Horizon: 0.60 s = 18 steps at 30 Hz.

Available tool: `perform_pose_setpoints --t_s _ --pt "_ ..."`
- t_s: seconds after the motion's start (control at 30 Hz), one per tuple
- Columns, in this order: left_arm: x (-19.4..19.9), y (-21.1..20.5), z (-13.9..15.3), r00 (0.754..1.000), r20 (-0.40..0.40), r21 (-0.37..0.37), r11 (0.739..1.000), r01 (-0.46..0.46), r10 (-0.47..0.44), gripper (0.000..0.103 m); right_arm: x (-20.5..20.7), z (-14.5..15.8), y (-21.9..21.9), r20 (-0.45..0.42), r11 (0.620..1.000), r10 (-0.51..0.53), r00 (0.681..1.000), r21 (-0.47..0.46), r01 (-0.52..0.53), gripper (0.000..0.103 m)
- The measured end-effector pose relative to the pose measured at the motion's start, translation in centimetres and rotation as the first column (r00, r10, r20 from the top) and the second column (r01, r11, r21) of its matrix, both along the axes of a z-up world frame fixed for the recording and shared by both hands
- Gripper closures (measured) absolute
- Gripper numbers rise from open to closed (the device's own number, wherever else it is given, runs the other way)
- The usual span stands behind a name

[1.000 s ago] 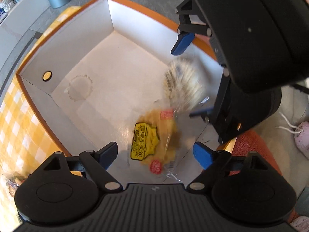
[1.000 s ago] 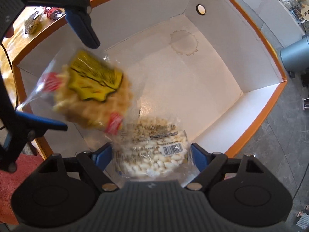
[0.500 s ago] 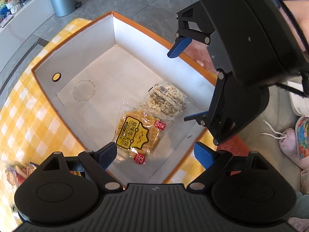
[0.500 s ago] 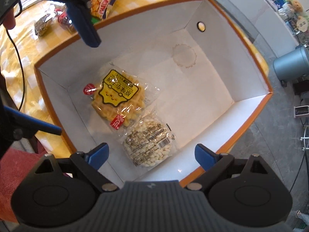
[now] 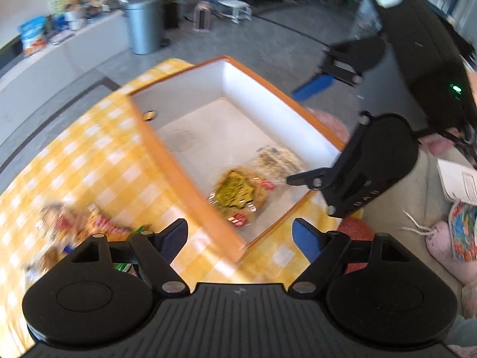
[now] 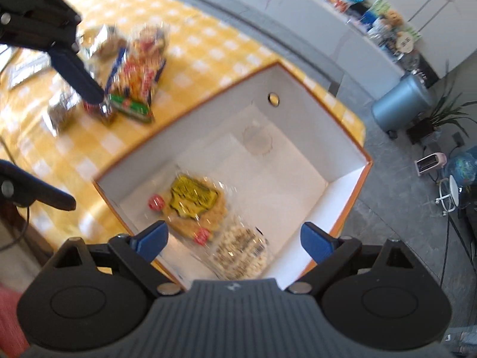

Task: Organize snacks
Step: 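Withdraw both tools from the box back over the snack pile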

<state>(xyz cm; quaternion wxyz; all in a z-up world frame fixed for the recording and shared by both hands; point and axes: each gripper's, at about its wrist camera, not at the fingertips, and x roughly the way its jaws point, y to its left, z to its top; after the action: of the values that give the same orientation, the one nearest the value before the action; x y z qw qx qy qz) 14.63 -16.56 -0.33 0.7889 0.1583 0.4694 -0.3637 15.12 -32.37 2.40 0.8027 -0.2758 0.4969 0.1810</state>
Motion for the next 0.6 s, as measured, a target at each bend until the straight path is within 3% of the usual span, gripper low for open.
perform_pose_setpoints --t_s 0.17,0.3,0.6 --pt "-1.9 4.7 -0.2 0.989 0.059 -0.008 0.991 -0.133 0.134 0.010 -2.4 0.6 3.4 0.096 0.999 -0.015 0.995 0.045 0.011 0.010" --pt "-3.3 8.7 -0.5 0.962 0.073 -0.040 0.964 -0.262 0.264 0.013 -3.8 0.7 6.3 0.115 0.992 -0.036 0.993 0.125 0.022 0.011" --pt "-8.0 17.0 -1.6 0.840 0.164 -0.097 0.856 -0.507 0.517 0.018 -6.5 -1.3 12.8 0.160 0.928 -0.126 0.979 0.368 0.059 0.012"
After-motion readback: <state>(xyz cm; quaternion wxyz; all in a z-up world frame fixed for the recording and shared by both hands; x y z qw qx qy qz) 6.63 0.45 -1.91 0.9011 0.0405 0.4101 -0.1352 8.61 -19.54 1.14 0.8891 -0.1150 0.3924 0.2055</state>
